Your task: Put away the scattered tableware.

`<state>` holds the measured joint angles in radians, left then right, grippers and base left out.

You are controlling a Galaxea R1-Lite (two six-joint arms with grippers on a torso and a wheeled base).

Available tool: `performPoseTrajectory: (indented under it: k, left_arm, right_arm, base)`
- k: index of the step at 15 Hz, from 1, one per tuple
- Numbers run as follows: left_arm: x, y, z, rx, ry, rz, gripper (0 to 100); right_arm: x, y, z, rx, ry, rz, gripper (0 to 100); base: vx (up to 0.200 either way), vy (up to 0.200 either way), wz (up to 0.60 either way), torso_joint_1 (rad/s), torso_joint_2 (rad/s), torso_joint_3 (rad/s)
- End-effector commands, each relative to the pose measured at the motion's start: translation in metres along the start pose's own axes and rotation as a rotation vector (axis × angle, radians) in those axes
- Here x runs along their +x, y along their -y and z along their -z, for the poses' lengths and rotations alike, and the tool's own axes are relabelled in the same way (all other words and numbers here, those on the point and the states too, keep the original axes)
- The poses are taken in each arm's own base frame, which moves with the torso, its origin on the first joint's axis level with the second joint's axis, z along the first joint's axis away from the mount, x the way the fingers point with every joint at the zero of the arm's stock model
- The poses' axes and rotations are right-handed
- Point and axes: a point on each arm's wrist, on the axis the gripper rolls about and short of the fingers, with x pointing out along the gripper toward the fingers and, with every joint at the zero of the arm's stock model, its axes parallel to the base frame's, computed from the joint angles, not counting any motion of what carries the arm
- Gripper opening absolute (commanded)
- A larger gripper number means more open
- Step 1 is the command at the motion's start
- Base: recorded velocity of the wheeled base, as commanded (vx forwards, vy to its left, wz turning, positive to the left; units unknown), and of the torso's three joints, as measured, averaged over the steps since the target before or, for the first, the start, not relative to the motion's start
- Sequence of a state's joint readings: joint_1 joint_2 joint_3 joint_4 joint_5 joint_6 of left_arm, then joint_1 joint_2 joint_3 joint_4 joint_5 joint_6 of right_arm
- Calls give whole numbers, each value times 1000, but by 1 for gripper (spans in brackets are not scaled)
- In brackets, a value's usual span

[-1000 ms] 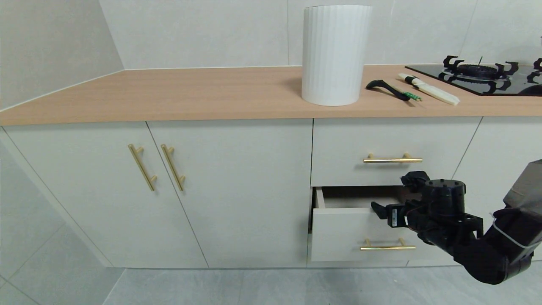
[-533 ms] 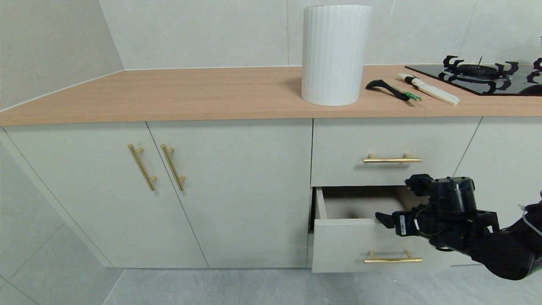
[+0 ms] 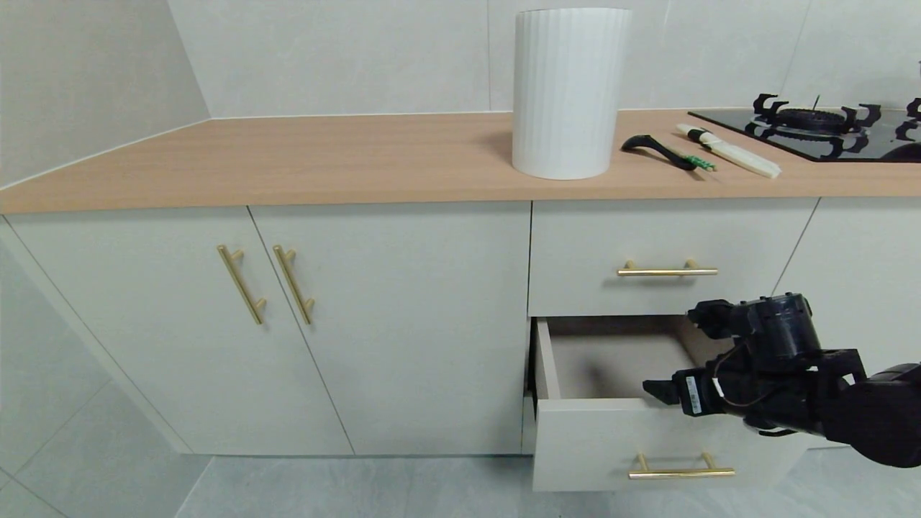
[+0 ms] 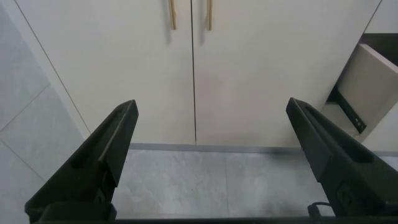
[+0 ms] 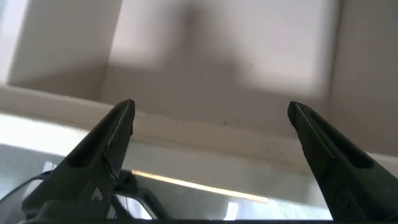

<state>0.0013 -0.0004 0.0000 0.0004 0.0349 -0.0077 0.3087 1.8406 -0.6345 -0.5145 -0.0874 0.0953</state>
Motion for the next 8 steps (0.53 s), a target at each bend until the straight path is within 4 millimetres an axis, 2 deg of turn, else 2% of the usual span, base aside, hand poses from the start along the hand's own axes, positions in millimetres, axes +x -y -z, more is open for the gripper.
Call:
performPoseTrajectory:
  k: [1, 8]
  left_arm:
    - [0, 0, 0, -1, -2, -1, 100]
    - [0, 0, 0, -2, 0, -1, 100]
  right_arm:
    - [-10, -1, -5, -6, -19, -11, 100]
    - [-26, -3, -1, -62, -149, -17, 100]
  base:
    - [0, 0, 0, 0, 0, 0]
    - [0, 0, 0, 0, 0, 0]
